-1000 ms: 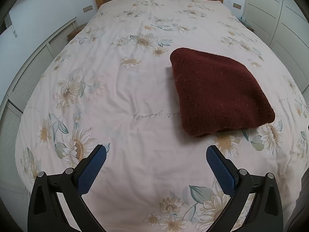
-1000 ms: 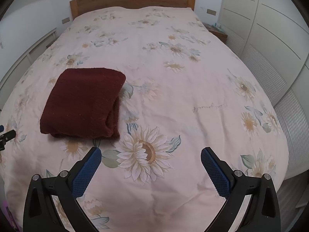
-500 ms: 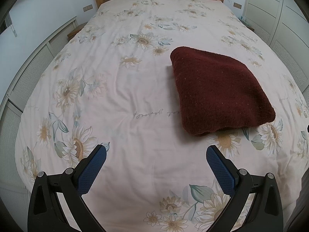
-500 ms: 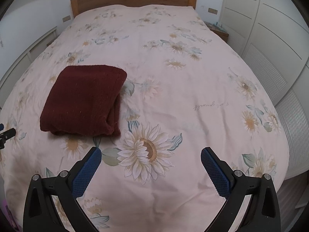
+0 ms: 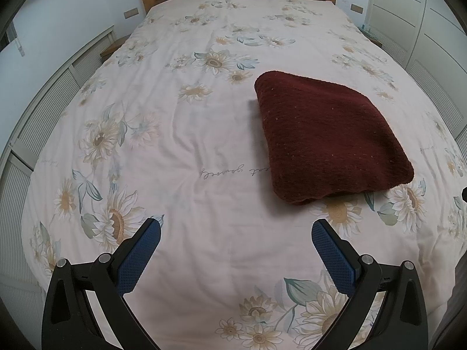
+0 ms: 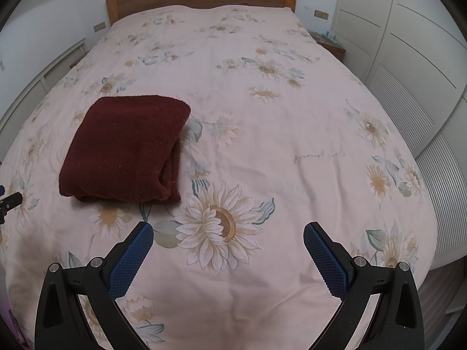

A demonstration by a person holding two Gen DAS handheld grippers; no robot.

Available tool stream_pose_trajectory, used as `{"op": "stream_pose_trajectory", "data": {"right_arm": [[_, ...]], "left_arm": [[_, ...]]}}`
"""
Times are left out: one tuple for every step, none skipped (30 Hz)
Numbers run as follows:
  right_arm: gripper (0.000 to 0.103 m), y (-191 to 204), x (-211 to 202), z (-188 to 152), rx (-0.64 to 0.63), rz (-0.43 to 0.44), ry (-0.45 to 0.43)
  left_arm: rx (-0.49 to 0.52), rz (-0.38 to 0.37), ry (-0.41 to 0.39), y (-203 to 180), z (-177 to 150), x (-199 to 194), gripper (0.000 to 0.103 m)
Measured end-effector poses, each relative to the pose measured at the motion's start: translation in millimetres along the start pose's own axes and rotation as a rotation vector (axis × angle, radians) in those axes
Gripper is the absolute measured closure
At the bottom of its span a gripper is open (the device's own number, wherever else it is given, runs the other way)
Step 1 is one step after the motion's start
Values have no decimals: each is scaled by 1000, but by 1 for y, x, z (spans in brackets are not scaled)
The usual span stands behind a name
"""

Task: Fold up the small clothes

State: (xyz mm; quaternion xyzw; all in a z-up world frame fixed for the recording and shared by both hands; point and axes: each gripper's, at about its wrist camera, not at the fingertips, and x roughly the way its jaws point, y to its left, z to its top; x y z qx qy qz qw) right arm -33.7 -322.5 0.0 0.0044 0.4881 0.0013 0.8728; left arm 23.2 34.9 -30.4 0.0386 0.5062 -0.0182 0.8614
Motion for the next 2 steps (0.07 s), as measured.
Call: {"op": "stream_pose_trajectory", "data": {"right_arm": [[0,0,0,0,0,0,0],[0,0,0,0,0,0,0]], "left_arm": [[0,0,1,0,0,0,1],[0,1,2,0,0,0,1]]}}
